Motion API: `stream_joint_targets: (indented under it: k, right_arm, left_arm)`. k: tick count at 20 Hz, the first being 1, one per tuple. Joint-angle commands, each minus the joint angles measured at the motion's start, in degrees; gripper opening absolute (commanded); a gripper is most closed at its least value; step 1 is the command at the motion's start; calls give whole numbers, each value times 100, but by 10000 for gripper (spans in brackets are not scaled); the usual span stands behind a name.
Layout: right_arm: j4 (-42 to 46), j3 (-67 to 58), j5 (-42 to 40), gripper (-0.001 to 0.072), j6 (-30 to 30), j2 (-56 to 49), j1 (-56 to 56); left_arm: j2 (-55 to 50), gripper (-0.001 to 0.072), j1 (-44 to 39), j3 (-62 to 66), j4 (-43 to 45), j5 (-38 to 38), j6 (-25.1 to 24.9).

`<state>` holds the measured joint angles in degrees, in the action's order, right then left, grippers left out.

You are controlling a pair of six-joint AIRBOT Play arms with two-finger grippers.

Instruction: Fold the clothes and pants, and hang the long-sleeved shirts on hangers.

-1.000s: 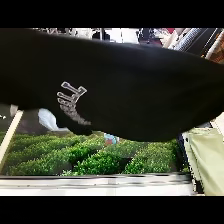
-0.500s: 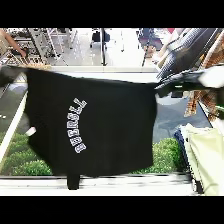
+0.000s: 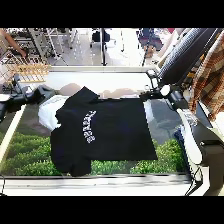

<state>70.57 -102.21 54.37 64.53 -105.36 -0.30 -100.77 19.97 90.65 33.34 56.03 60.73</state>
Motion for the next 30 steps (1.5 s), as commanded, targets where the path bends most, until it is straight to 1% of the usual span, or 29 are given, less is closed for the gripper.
stream_joint_targets:
  k: [1,2,3,5,6,7,8,9,10,11,14,19,21,23,24,25,26,27,28,29,30]
  right_arm:
    - [-1233,201,2758,312,94,-129,-841]
    - [-1622,520,3421,274,74,-83,-1117]
    - [-1947,1032,3834,266,76,57,-1392]
    - [-2240,2323,3934,280,-48,640,-1845]
    - [-2227,2953,3897,320,-136,986,-2028]
    - [-2201,3569,3888,395,-321,1331,-2212]
    - [-2109,4061,3825,414,-514,1609,-2371]
    - [-1923,4470,3641,424,-667,1843,-2533]
    - [-1746,4745,3469,426,-706,1996,-2660]
    - [-1613,4933,3287,427,-723,2085,-2765]
    - [-1589,5038,2938,426,-846,2103,-2857]
    - [-1333,5139,2848,426,-885,2090,-2820]
    - [-1276,5357,2830,426,-1027,2050,-2712]
    - [-1270,5593,2645,427,-1126,1963,-2479]
    - [-1274,5674,2588,450,-1130,1899,-2356]
    - [-1287,5727,2551,459,-1169,1845,-2216]
    - [-1338,5746,2551,380,-1180,1823,-2092]
    - [-1392,5744,2583,270,-1237,1825,-2002]
    - [-1475,5746,2614,136,-1283,1853,-1961]
    - [-1545,5735,2671,64,-1305,1912,-1954]
    - [-1521,5700,2721,20,-1307,2055,-1963]
  left_arm:
    - [-26,329,428,-31,2935,2658,1740]
    - [76,328,466,-319,3436,3189,1749]
    - [304,304,509,-789,3497,3333,1694]
    - [1075,291,531,-2094,3239,2962,1447]
    - [1528,294,525,-2804,2959,2736,1252]
    - [1915,295,525,-3416,2702,2583,1071]
    - [2282,315,525,-4013,2487,2439,890]
    - [2559,480,525,-4483,2308,2284,726]
    - [2782,610,525,-4894,2179,2124,647]
    - [2920,609,525,-5167,2124,1978,568]
    - [3003,609,514,-5571,2155,1779,566]
    - [3003,608,511,-5796,2157,1453,568]
    - [3001,608,463,-5866,2142,1364,568]
    - [2999,608,295,-5965,2142,1193,568]
    - [2997,608,175,-6006,2135,1075,570]
    - [2997,589,33,-6043,2074,949,573]
    - [2997,430,-87,-6063,1941,874,568]
    - [2999,150,-175,-6063,1810,828,566]
    - [3010,11,-188,-6063,1652,831,542]
    - [3047,4,-164,-6052,1484,887,463]
    - [3128,3,-72,-5991,1322,1082,372]
